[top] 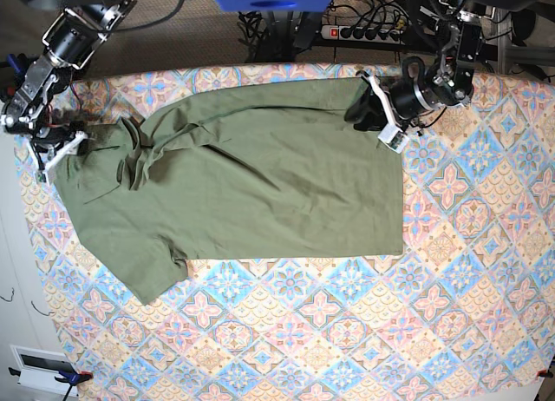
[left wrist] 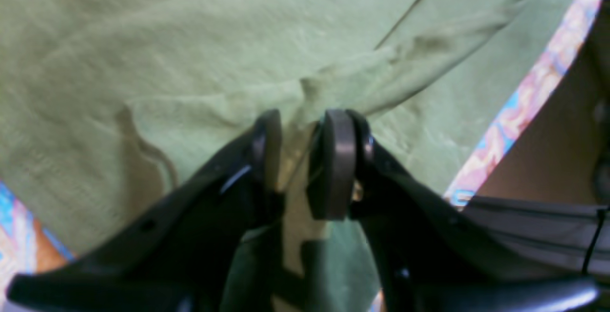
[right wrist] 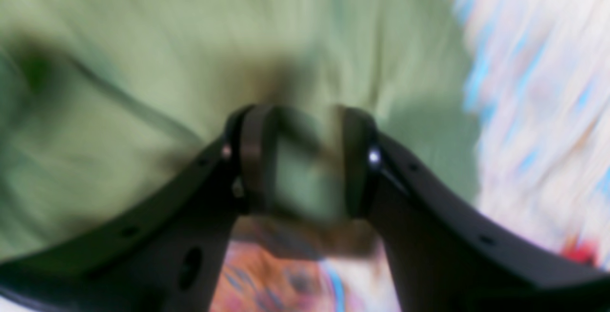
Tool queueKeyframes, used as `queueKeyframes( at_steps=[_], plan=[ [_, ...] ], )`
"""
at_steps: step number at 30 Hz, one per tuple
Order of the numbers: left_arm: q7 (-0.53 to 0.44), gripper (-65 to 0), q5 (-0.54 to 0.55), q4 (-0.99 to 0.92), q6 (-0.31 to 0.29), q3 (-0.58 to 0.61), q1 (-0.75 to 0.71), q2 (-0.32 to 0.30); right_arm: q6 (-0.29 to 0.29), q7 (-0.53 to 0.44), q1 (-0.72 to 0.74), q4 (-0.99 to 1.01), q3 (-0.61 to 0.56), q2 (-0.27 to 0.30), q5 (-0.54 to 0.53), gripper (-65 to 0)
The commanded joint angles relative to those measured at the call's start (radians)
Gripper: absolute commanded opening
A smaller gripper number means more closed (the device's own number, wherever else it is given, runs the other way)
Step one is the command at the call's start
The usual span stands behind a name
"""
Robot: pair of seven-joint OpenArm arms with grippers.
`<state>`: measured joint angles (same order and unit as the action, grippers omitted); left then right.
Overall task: Layout the t-shirt on the table in an organized manner, then fold the t-shirt properly
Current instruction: 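Release the shirt with both grippers and reposition them along the shirt edge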
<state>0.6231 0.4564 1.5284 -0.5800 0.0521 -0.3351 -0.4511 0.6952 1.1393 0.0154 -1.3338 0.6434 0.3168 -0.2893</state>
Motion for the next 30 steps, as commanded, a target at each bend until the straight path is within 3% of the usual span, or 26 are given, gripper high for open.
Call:
queueKeyframes(
  at_steps=[1, 4, 8, 11, 18, 30],
  plan=[
    [0.169, -49.1, -0.172, -0.041, 0.114, -0.028, -0.017, -0.035, 0.003, -0.034, 0.03, -0.009, 0.003, 0.037, -0.031, -42.9],
    [0.16, -50.7, -0.175, -0.041, 0.114, -0.053, -0.023, -0.038, 0.003, -0.032, 0.028, 0.029, 0.003, 0.037, -0.029, -45.3],
    [0.131, -65.0, -0.178, -0.045, 0.114, -0.113, -0.025, -0.038, 0.003, -0.032, 0.028, 0.084, -0.04, 0.037, -0.029, -56.5],
    [0.145, -65.0, -0.178, -0.067, 0.114, -0.153, -0.025, -0.038, 0.003, -0.032, 0.028, 0.121, -0.067, 0.038, -0.029, -61.0],
    [0.106, -65.0, -0.176, -0.15, 0.114, -0.199, -0.025, -0.064, 0.003, -0.031, -0.052, 0.113, -0.069, 0.038, -0.029, -61.1],
    [0.1, -65.0, -0.173, -0.105, 0.113, -0.288, -0.025, -0.068, 0.003, -0.032, -0.156, 0.112, -0.064, 0.038, -0.029, -61.1]
  ],
)
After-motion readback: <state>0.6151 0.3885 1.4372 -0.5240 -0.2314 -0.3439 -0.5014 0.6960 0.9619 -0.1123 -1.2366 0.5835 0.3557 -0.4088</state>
